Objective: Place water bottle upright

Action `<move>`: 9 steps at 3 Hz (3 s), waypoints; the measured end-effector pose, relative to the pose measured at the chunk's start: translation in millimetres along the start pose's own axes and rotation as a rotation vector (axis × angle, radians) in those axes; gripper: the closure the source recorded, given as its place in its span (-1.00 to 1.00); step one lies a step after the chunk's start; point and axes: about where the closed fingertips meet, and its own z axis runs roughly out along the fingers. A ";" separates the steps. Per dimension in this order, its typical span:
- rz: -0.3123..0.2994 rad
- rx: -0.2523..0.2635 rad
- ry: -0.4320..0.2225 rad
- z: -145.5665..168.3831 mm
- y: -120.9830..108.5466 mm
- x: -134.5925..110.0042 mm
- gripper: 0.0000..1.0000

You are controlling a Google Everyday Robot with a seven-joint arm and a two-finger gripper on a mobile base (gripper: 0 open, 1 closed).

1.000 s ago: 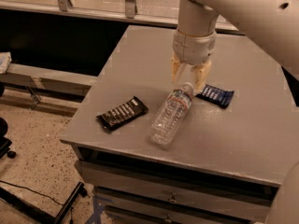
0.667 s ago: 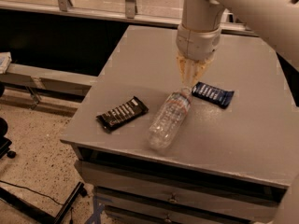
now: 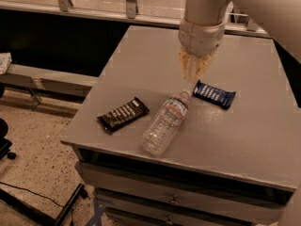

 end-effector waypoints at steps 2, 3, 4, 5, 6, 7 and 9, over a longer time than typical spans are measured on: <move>0.014 0.002 -0.002 -4.6 5.2 -1.3 0.16; 0.025 -0.003 -0.004 -4.7 7.6 -5.2 -0.30; 0.036 -0.002 -0.010 -5.7 8.9 -12.0 -0.77; 0.050 -0.002 -0.018 -6.0 11.1 -20.2 -1.00; 0.068 -0.003 -0.024 -5.8 10.2 -29.1 -1.00; 0.095 -0.004 -0.031 -5.2 6.7 -35.8 -1.00; 0.142 -0.015 -0.073 6.4 -1.2 -42.7 -1.00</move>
Offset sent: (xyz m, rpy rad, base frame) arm -0.0428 -0.0219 0.0082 -0.0625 0.1387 -0.0245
